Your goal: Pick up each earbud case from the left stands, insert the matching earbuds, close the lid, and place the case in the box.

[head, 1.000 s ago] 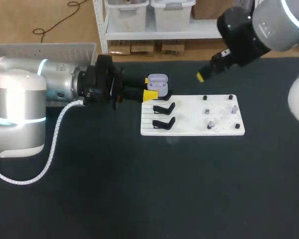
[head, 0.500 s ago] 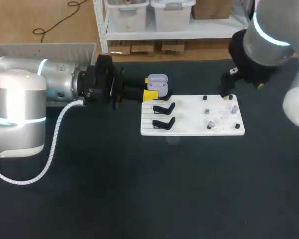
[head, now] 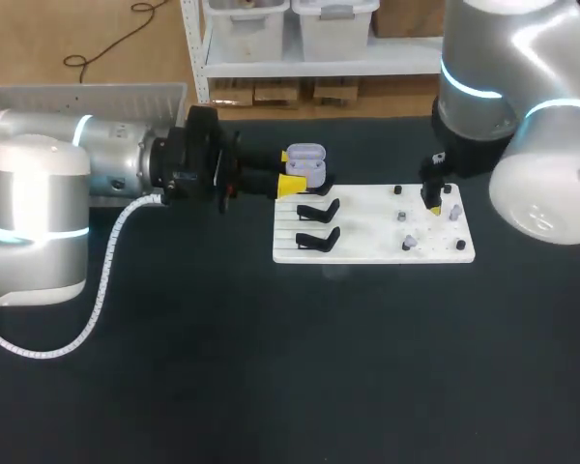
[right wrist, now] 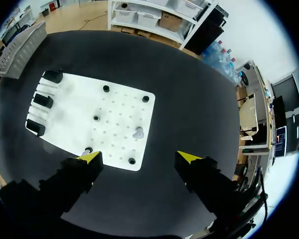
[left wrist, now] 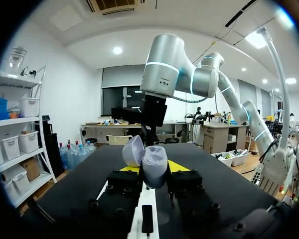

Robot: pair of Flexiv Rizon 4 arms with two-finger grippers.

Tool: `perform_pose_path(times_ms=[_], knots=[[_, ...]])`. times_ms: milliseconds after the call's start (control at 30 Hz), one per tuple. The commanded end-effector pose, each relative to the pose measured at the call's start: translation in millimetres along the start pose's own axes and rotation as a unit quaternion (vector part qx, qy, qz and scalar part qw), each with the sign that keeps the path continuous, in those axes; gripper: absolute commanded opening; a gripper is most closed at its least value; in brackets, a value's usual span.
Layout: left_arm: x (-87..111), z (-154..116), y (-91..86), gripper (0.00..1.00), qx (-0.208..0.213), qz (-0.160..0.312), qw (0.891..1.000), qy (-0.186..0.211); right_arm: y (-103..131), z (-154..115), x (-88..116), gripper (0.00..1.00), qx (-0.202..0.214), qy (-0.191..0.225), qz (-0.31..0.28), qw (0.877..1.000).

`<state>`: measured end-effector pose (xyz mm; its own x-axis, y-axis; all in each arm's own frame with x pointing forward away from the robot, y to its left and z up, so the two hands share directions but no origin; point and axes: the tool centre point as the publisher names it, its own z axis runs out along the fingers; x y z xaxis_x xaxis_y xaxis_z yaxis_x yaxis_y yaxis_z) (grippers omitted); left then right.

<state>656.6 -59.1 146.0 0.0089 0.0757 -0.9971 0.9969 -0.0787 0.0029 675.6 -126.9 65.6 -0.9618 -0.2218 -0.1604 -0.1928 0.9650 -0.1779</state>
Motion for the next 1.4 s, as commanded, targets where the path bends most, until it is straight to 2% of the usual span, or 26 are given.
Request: perform_pose_path(times_ms=[33,100,133,233,267,367,733,1400], knots=[[0.2,0,0.8,0.00,0.001,0.000,1.000,0.001,3,11,-6,0.87,-0.004,0.019,-0.001,1.000],[0.2,0,0.8,0.00,0.001,0.000,1.000,0.001,4,14,-7,0.78,0.001,0.014,-0.003,1.000],[0.2,0,0.8,0.00,0.001,0.000,1.000,0.001,4,16,-7,0.71,0.001,0.013,-0.002,1.000],[0.2,0,0.8,0.00,0.001,0.000,1.000,0.001,3,21,-8,0.65,0.006,0.010,-0.003,1.000],[0.2,0,0.8,0.00,0.001,0.000,1.000,0.001,3,23,-9,0.59,0.008,0.011,-0.004,1.000],[0.2,0,0.8,0.00,0.001,0.000,1.000,0.001,3,27,-11,0.50,0.013,0.011,-0.007,1.000],[0.2,0,0.8,0.00,0.001,0.000,1.000,0.001,2,42,-13,0.46,0.027,0.026,-0.015,0.999],[0.2,0,0.8,0.00,0.001,0.000,1.000,0.001,0,53,-18,0.35,0.041,0.020,-0.016,0.999]])
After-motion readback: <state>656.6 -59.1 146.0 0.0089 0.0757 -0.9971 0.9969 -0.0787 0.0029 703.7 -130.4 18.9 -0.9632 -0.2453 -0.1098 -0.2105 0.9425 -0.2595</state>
